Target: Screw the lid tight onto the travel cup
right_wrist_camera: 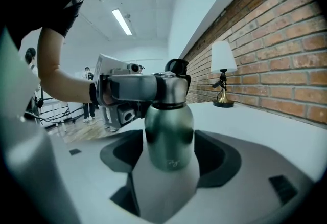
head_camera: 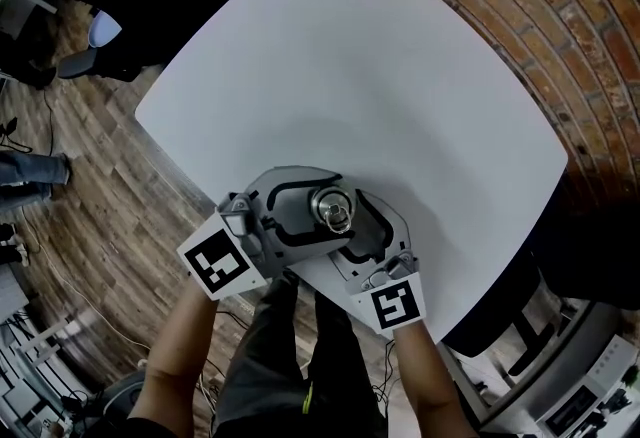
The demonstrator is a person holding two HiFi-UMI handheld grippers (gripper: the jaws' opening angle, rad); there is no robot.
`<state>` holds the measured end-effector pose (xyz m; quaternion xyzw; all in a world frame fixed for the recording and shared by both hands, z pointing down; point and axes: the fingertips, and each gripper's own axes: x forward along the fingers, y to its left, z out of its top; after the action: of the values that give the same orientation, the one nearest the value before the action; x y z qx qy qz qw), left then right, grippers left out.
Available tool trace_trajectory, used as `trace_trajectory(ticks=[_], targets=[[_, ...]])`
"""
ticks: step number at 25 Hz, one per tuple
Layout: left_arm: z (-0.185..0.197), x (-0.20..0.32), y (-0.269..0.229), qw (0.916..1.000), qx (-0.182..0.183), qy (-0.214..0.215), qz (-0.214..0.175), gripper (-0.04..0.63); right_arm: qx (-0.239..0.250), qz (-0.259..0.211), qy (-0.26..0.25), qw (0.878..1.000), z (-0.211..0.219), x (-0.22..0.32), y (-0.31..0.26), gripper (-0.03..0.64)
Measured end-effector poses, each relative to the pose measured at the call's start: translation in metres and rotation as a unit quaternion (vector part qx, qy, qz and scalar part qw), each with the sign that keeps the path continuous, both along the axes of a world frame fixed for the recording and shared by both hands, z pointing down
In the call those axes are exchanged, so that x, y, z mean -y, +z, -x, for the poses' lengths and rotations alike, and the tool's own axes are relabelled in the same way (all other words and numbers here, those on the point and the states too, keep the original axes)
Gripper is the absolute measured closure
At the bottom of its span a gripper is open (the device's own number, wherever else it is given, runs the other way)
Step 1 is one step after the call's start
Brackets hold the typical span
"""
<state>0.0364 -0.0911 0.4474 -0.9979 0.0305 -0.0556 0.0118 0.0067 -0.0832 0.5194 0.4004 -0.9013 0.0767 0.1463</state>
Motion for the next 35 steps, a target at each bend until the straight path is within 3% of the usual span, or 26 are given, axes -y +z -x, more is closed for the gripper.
trace_trajectory(ticks=[7,13,18,21,22,24,27,35], targets=[[0.007,0.0,-0.001,0.9997,-0.001,-0.024,0.004,0.264,-0.008,0.005,0.009,1.0,-0.009,-0.012,-0.005,0.325],[0.036,-0.014,-0.006,0.9969,0.005,-0.076,0.022,0.264,-0.017,0.01,0.009,1.0,-0.008,-0.022,-0.013,0.327],[0.066,-0.026,-0.012,0.9806,-0.012,-0.163,0.109,0.264,-0.016,0.019,0.013,1.0,-0.013,-0.035,-0.032,0.336],[0.077,-0.035,-0.014,0.975,-0.002,-0.191,0.114,0.265,-0.022,0.017,0.021,0.999,-0.019,-0.042,-0.044,0.413],[0.08,-0.039,-0.015,0.9729,0.002,-0.2,0.116,0.272,-0.021,0.016,0.026,0.999,-0.022,-0.045,-0.049,0.417],[0.086,-0.047,-0.018,0.9682,0.006,-0.218,0.123,0.355,-0.021,0.016,0.037,0.999,-0.027,-0.052,-0.059,0.43],[0.091,-0.056,-0.025,0.9655,0.011,-0.232,0.117,0.387,-0.02,0.016,0.057,0.998,-0.038,-0.061,-0.076,0.457],[0.072,-0.088,-0.057,0.9721,0.024,-0.222,0.071,0.5,-0.003,0.013,0.085,0.996,-0.061,-0.08,-0.106,0.589]])
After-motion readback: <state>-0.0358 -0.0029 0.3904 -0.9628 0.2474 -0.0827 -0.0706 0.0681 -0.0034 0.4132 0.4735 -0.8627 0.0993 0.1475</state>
